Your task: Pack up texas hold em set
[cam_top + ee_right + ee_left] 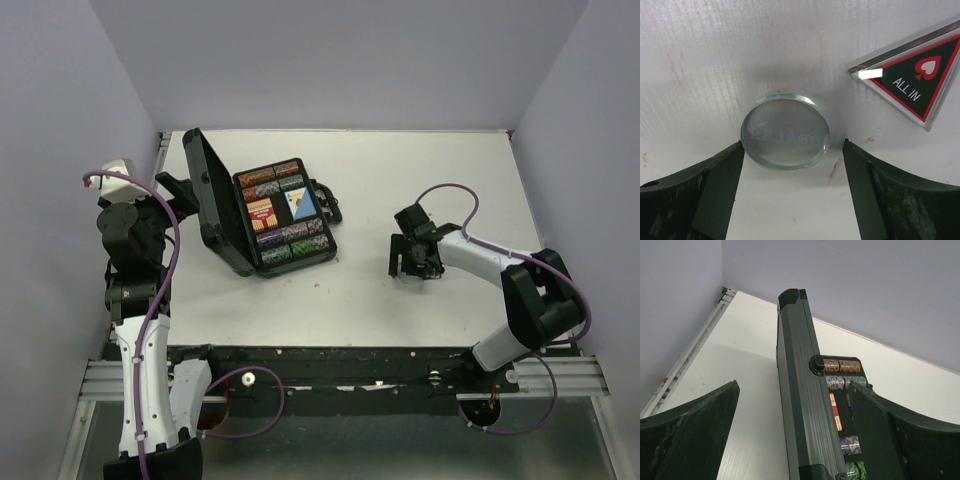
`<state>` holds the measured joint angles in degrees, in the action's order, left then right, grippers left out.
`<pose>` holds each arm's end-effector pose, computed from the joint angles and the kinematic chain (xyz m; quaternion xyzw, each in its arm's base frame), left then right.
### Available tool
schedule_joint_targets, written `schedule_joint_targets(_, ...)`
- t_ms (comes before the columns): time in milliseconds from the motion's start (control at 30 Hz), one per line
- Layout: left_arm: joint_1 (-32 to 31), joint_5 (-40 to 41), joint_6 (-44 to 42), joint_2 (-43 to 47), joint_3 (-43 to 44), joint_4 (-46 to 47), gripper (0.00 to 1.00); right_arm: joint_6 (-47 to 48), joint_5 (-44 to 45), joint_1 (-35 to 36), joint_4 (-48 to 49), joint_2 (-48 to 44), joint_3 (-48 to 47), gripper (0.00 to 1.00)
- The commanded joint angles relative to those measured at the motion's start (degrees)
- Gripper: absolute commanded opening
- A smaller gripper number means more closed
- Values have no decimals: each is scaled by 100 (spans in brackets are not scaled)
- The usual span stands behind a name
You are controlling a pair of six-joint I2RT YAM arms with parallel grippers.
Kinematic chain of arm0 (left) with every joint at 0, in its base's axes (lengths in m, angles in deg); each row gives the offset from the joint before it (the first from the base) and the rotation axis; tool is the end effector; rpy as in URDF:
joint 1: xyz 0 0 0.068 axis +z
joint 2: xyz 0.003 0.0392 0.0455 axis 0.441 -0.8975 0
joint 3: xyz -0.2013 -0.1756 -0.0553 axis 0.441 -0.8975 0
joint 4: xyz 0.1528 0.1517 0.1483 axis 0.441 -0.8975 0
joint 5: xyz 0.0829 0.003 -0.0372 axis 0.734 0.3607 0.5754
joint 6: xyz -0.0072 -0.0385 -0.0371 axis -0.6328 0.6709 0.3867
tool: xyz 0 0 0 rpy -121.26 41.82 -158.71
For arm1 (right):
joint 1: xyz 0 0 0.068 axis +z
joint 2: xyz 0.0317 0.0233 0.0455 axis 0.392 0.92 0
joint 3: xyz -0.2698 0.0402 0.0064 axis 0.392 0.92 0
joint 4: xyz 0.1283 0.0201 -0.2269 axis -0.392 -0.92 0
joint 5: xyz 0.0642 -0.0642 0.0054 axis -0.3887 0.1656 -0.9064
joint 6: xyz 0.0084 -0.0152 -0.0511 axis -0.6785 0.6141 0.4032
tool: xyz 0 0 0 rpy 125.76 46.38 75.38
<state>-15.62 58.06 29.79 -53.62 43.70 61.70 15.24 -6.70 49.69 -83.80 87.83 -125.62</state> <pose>0.1560 0.0266 0.3935 -0.1824 0.7026 -0.0926 0.6815 0.2515 0.1185 0.1626 0.0479 0.9809 -0.0024 0.1883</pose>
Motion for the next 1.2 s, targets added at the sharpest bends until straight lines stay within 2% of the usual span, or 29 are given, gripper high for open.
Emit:
schedule_joint_targets(0, 26, -102, -82, 38, -58, 127, 99, -88, -94, -16, 147, 141, 122, 86)
schedule_joint_targets(133, 26, -111, -90, 38, -58, 127, 99, -79, -94, -16, 182, 202, 149, 79)
schedule_joint_targets(500, 27, -102, -99, 38, -67, 136, 99, 245, -172, -7, 42, 124, 0, 49)
schedule_joint_targets(700, 26, -111, -99, 30, -67, 127, 99, 413, -402, 98, -134, -158, -501, 44)
schedule_joint_targets(900, 18, -120, -99, 30, -67, 136, 99, 642, -428, 765, -204, 368, -1922, 43)
schedule_joint_targets(1167, 35, -102, -99, 38, -76, 153, 99, 1072, -411, 1548, -169, 2195, -4515, 43)
